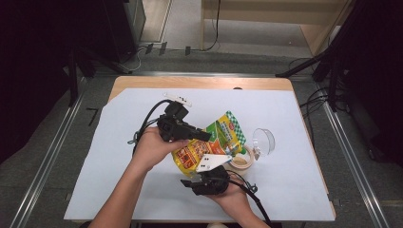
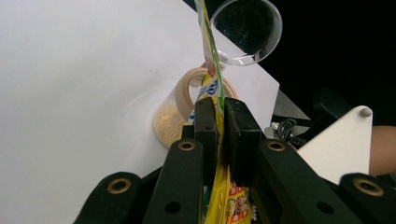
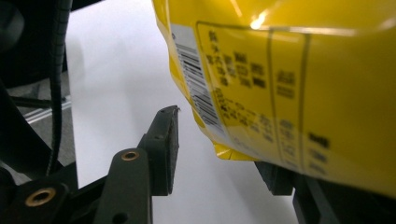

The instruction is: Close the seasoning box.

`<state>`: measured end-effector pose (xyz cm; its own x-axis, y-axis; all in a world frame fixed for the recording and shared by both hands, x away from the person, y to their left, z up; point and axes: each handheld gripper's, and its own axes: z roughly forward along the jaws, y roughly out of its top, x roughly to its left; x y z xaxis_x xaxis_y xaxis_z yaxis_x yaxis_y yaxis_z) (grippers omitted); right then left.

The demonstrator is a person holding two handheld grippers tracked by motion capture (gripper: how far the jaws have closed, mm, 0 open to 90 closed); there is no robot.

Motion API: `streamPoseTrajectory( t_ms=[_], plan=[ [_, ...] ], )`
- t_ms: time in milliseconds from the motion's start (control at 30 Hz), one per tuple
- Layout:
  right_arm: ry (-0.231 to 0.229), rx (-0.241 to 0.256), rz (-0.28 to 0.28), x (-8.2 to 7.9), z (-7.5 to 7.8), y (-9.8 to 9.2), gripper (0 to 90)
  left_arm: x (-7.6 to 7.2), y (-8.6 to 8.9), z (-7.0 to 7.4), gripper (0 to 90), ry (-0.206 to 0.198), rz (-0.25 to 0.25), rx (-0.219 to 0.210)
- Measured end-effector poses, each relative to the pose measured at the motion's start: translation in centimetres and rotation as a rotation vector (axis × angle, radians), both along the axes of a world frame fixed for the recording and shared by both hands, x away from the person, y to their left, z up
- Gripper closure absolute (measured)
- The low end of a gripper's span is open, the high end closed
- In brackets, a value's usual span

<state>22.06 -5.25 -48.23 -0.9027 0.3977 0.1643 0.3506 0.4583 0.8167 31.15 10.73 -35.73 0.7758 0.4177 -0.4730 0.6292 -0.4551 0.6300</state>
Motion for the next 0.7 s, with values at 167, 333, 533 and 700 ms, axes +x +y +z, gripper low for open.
streamPoseTrajectory(
  t_ms=[167, 333, 533, 700],
  plan=[
    [-0.001, -0.001, -0.006, 0.0, 0.0, -0.2, 53.5, 0.0, 0.5, -0.2, 86.2, -0.003, -0.01, -0.014],
    [-0.004, 0.002, -0.018, 0.0, 0.1, -0.3, 53.1, 0.0, 0.8, -0.2, 88.4, -0.013, -0.031, -0.037],
    [-0.011, 0.009, -0.027, 0.1, 0.2, -0.5, 53.1, -0.1, 1.1, 0.0, 89.4, -0.027, -0.054, -0.063],
    [-0.021, 0.017, -0.031, 0.1, 0.4, -0.6, 53.2, -0.2, 1.5, 0.4, 89.4, -0.049, -0.062, -0.068]
  ],
)
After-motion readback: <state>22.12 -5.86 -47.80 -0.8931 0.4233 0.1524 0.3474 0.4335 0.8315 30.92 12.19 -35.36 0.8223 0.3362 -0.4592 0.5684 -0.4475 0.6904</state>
